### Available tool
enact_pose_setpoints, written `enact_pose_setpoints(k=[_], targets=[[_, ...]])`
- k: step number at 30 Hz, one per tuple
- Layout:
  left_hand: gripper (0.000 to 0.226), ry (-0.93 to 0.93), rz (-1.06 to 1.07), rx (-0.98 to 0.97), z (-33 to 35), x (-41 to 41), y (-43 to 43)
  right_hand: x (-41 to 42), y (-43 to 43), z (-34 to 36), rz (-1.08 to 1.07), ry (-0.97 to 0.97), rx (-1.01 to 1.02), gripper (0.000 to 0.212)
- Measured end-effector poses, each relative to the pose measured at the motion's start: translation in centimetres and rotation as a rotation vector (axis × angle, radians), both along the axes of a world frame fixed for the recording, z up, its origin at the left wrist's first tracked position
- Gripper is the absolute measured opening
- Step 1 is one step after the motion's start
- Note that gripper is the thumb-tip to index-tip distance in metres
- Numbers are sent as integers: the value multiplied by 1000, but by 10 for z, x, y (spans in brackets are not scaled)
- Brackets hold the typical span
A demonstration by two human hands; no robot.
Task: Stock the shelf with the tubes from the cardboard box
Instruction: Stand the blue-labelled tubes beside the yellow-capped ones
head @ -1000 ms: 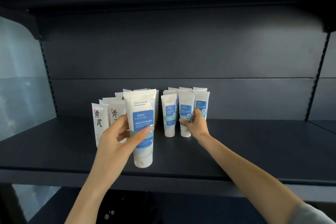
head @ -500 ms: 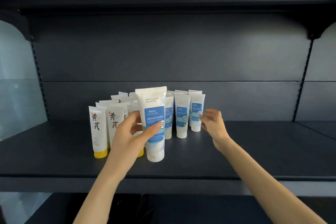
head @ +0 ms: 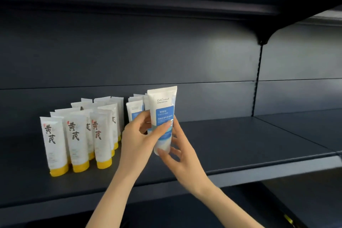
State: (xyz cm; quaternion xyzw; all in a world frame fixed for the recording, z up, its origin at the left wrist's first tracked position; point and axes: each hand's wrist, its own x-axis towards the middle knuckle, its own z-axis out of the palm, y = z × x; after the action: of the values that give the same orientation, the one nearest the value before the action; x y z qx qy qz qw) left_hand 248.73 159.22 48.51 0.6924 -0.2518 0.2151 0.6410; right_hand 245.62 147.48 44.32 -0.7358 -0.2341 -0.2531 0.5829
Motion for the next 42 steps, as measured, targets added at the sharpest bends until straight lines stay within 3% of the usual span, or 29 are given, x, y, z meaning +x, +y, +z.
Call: enact_pose_setpoints(k=[6, 13, 17, 21, 28, 42], targets=[[41, -67, 90, -9, -6, -1, -15, 3, 9, -2, -226, -55, 74, 69], [33, -135, 231, 37, -10, -4, -12, 13, 16, 3, -269, -79, 30, 54], [33, -168, 214, 204, -9, -1, 6, 29, 16, 7, -191, -35, 52, 44], [60, -258, 426, 545, -24, -1, 47, 58, -1, 15, -207, -17, 64, 35], [85, -50, 620, 977, -71, -16, 125, 125, -42, 12, -359, 244, -42, 58], [85, 189, 705, 993, -81, -27, 164, 171, -44, -12, -440, 406, -140, 58]])
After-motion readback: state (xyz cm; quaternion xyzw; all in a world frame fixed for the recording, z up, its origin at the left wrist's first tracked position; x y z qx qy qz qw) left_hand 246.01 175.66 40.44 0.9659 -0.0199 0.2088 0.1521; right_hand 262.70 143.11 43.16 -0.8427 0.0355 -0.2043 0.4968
